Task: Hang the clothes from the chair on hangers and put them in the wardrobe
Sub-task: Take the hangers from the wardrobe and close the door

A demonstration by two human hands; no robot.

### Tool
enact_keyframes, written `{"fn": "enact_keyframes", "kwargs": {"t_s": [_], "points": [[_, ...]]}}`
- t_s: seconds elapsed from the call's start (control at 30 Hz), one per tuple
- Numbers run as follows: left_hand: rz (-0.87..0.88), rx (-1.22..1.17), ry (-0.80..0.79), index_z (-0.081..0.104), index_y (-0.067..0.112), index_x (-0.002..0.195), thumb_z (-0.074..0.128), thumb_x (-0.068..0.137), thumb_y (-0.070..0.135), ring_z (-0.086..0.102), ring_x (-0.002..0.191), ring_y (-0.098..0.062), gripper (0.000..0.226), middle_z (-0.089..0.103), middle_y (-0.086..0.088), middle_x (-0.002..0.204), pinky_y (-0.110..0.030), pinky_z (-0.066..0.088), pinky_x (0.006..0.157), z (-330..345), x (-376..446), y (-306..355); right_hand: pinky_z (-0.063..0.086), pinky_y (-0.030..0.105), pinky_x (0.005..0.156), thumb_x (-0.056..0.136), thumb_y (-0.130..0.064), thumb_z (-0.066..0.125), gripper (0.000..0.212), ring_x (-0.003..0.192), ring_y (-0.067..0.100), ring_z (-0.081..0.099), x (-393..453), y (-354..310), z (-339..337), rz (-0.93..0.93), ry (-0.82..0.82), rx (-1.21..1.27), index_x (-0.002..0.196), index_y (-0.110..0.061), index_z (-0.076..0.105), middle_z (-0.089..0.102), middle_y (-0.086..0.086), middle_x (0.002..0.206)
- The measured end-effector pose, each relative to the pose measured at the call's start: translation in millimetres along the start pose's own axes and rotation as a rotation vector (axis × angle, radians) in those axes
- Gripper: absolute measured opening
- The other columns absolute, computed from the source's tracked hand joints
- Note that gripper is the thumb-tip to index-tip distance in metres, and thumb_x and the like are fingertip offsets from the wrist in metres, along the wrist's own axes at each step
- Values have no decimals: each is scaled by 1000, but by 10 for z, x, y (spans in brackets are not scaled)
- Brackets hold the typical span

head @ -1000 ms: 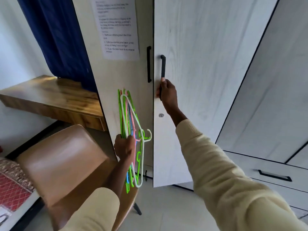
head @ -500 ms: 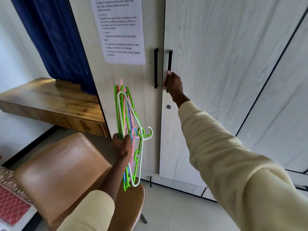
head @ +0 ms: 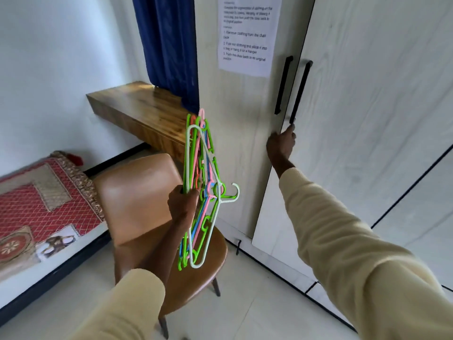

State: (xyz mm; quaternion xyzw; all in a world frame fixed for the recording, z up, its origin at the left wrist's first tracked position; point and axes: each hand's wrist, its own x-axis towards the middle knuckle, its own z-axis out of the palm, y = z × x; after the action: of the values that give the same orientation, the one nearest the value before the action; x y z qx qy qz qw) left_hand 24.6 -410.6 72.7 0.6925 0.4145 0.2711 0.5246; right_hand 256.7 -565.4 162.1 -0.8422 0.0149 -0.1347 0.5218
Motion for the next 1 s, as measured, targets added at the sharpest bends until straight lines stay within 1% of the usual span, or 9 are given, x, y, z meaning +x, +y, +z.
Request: {"fn": "enact_keyframes", "kwargs": {"t_s": [0.1, 0.23, 0.37, 0.43, 0.53, 0.7, 0.8, 0.87, 1.0], "points": [[-38, 20, 70, 65, 13, 79, 69, 78, 25, 64, 61, -18, 12, 66, 1, 67, -35, 58, 63, -264, -170, -135, 38, 44, 100, 95, -15, 50, 50, 128, 37, 37, -228, 153, 82, -41, -47, -103, 141, -2, 33, 39, 18, 140], [-62, 21, 102, 67, 16, 85, 68, 80, 23, 65, 63, -18, 9, 67, 0, 71, -31, 56, 63, -470, -389, -288, 37, 42, 101, 95, -13, 49, 49, 133, 36, 35, -400, 71, -25, -126, 143, -87, 139, 1, 35, 33, 15, 147], [-46, -10, 81, 67, 15, 82, 69, 80, 24, 68, 64, -22, 10, 70, -3, 73, -35, 60, 63, -428, -516, -261, 31, 40, 104, 103, -28, 41, 49, 134, 35, 37, -72, -230, -366, -187, 247, -97, 142, 1, 35, 38, 16, 148], [-31, -9, 56, 66, 15, 79, 69, 79, 25, 68, 62, -23, 10, 70, -3, 70, -37, 61, 61, -348, -505, -229, 35, 41, 99, 104, -33, 37, 43, 125, 35, 45, 120, -353, -493, -208, 152, -159, 134, -2, 43, 48, 17, 137], [15, -20, -5, 66, 16, 77, 69, 82, 28, 69, 62, -22, 14, 70, -2, 69, -37, 61, 60, -181, -413, -119, 39, 35, 77, 101, -25, 39, 27, 107, 35, 56, 358, -370, -551, -217, -3, -148, 110, -4, 55, 60, 17, 119], [17, -63, -91, 69, 12, 86, 71, 82, 29, 69, 70, -23, 17, 72, -5, 80, -30, 56, 59, 225, 7, 25, 49, 32, 62, 92, -19, 48, 24, 70, 33, 65, 693, -209, -553, -148, -42, -4, 82, -8, 66, 65, 9, 73], [50, -72, -114, 68, 9, 88, 72, 82, 22, 65, 70, -23, 15, 69, -6, 80, -29, 49, 61, 544, 232, 139, 37, 26, 59, 92, -21, 49, 22, 70, 30, 59, 797, -93, -477, -211, 23, -73, 85, -17, 69, 66, 7, 74], [75, -84, -109, 68, 9, 88, 72, 83, 19, 60, 66, -21, 11, 66, -6, 77, -28, 44, 61, 748, 315, 221, 33, 28, 60, 89, -15, 45, 23, 73, 34, 54, 808, -93, -368, -227, 94, -118, 88, -13, 67, 65, 11, 79], [71, -84, -140, 65, 8, 85, 71, 82, 20, 59, 64, -21, 13, 64, -4, 71, -27, 41, 57, 1076, 471, 305, 30, 31, 58, 88, -8, 40, 20, 71, 36, 46, 771, -135, -228, -168, 159, -93, 85, -7, 59, 54, 8, 73]]}}
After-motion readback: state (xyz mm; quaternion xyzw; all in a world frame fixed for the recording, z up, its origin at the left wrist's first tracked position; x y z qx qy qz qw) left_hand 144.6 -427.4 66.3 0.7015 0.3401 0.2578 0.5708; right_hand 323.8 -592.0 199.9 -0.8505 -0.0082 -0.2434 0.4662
